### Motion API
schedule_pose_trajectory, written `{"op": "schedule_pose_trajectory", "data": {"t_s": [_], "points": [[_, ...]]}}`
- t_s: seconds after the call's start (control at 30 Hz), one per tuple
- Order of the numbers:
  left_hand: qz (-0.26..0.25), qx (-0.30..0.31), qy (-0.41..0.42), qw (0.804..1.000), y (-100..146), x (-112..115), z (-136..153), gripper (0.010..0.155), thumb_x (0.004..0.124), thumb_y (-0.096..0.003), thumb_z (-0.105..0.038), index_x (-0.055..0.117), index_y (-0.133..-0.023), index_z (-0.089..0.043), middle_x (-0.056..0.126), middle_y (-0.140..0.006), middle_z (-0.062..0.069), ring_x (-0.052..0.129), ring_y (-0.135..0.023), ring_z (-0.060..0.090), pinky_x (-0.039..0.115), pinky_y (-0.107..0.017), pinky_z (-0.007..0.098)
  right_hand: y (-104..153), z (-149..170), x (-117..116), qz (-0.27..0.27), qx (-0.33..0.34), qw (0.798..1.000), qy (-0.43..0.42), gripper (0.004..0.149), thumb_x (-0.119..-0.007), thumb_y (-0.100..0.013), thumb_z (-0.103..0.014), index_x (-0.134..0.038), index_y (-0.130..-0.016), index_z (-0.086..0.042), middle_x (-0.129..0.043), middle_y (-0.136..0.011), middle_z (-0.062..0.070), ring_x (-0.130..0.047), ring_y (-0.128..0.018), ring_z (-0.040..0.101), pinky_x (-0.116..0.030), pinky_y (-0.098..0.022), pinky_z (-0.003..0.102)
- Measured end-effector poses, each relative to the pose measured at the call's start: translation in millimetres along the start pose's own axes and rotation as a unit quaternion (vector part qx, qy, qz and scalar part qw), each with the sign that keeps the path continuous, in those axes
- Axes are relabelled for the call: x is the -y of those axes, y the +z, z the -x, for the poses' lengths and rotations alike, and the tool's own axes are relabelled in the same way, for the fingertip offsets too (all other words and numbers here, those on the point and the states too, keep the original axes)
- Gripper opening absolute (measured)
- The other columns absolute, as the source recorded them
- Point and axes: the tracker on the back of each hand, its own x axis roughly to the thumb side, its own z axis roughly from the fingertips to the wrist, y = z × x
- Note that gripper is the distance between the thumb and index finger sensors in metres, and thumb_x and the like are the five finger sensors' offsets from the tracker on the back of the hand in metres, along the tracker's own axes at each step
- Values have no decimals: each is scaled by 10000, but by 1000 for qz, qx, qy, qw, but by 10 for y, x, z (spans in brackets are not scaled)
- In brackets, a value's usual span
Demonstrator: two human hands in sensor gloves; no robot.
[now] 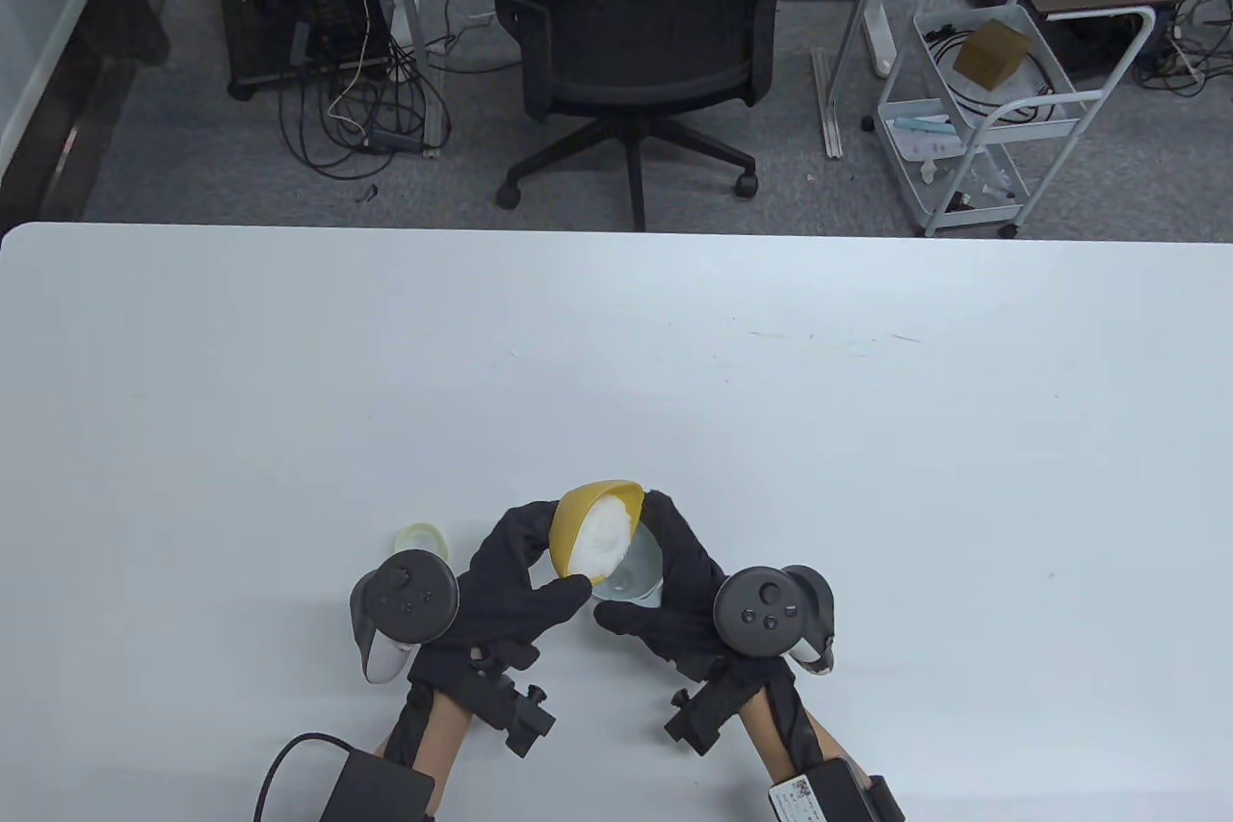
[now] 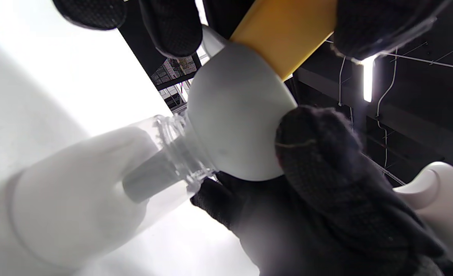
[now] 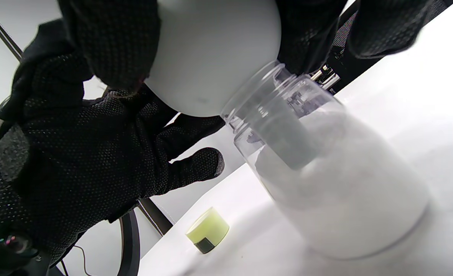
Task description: Unscrew the press dispenser and pour salt into it
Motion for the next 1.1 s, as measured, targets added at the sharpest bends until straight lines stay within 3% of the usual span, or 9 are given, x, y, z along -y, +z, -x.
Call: {"op": "schedule_pose_trajectory", "data": {"t_s": [1.1], "points": [[-1, 7, -33, 999, -5, 2, -25, 850, 837, -489, -675, 427, -1105, -257, 599, -1201, 64, 739, -1059, 431, 618, -702, 751, -4, 1, 3, -3, -3, 1000, -1, 1094, -836, -502, -437, -195, -1133, 187, -433, -1149, 379, -676, -945, 552, -588, -611, 769]]}}
